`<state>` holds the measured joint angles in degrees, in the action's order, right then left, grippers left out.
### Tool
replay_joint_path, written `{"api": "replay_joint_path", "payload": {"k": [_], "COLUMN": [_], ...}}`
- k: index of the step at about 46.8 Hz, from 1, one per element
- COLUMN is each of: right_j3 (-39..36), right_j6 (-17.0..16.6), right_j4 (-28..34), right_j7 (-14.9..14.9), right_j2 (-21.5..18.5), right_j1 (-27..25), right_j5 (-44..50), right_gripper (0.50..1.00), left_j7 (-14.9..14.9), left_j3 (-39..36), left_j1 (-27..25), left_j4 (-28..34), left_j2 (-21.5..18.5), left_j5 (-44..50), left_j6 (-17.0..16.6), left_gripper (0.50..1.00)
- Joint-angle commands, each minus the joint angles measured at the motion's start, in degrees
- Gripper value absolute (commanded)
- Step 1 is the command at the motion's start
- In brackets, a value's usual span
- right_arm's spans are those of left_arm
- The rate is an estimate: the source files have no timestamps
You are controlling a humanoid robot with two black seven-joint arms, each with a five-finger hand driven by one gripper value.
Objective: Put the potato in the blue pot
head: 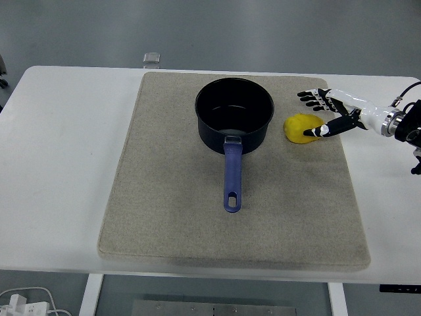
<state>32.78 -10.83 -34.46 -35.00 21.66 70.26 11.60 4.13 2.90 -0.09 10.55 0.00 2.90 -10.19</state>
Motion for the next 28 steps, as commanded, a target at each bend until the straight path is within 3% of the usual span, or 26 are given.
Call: {"api": "replay_joint_path", "payload": {"k": [1,20,26,28], "right_j3": [0.0,-0.1,-0.1,-0.2], "right_j6": [0.4,2.6,2.9,3.1], "right_j4": [0.0,0.0,0.0,0.0], "right_j7": [0.0,0.0,0.0,0.0], "right_j2": [-0.1,-0.2,-0.2,-0.2], "right_j1": [-0.4,-2.1,-2.3,-2.5], "right_j5": [0.0,-0.1,-0.2,-0.3], "right_gripper": [0.928,0.924,0.893,0.834], "left_j7": [0.0,0.0,0.0,0.0], "left_j3": [0.0,0.0,0.0,0.0], "left_j1": [0.0,0.0,0.0,0.0], "left_j4": [0.0,0.0,0.0,0.0], "left_j2": [0.0,0.0,0.0,0.0], "left_j5": [0.0,0.0,0.0,0.0], "left_j6": [0.0,0.0,0.0,0.0], "left_gripper": [0.992,0.992,0.994,0.992]}}
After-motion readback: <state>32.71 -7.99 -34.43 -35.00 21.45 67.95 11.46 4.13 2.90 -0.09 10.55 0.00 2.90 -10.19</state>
